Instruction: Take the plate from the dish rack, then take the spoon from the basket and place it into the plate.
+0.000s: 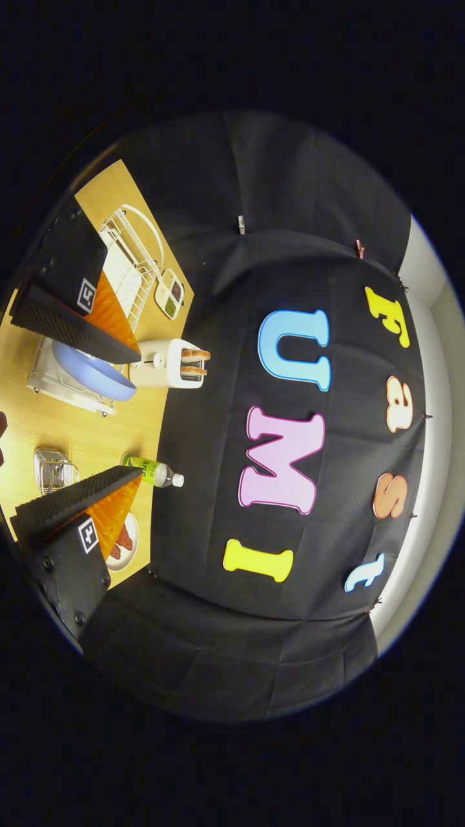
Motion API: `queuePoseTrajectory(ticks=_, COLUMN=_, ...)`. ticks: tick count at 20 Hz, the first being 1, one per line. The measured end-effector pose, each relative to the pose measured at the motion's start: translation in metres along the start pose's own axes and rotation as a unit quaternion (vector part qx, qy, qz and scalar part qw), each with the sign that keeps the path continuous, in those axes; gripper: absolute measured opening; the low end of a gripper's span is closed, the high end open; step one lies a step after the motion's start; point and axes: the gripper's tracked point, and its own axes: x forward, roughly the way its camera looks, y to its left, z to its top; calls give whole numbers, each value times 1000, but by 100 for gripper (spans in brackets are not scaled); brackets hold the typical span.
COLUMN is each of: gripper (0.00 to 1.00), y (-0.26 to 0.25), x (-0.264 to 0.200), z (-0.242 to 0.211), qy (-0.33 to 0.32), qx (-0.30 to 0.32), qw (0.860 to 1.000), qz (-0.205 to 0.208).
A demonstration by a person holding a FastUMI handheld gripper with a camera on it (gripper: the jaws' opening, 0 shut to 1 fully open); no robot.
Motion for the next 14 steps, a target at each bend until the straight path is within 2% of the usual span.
queuePoseTrajectory(ticks=6, gripper=98, y=22, x=54, z=-30, qy=83, qx=13, qw=996, qz=7)
queuePoseTrajectory(ticks=11, gripper=98, y=31, x=83, z=-72, qy=168, qx=15, qw=986, qz=9)
queuePoseTrajectory(ticks=14, gripper=97, y=32, x=95, z=-97, qy=216, qx=66, qw=974, qz=-2)
